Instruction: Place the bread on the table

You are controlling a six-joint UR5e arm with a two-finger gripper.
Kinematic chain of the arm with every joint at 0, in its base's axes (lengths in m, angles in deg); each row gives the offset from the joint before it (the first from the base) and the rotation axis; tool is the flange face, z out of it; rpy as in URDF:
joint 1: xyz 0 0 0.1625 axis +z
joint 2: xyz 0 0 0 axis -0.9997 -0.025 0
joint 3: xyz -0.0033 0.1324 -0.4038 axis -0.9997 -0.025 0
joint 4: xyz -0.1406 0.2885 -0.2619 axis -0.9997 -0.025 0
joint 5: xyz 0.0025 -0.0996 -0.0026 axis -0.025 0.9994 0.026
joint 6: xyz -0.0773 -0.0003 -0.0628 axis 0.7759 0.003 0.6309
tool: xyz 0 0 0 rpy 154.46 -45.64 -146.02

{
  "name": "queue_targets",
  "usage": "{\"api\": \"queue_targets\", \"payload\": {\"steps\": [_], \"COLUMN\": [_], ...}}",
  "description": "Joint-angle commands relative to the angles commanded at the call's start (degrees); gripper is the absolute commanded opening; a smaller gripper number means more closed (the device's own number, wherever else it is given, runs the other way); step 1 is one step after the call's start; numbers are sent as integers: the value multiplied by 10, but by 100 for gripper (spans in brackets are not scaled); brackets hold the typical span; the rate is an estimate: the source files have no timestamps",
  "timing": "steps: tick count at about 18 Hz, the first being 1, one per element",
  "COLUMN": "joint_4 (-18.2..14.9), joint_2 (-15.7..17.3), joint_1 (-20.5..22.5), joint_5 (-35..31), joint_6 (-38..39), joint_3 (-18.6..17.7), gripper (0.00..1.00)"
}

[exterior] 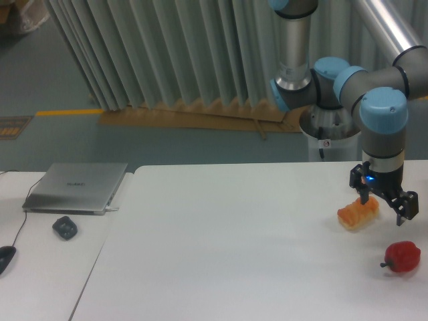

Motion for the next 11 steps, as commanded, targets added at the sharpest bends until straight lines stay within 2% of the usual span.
{"api": "queue_targets", "payload": {"steps": [11], "joint_4": [-2], "joint_2": [4], "joint_1": [4], "joint_5": [-1], "joint_6": [3], "joint_3": [-1], "gripper": [100]}}
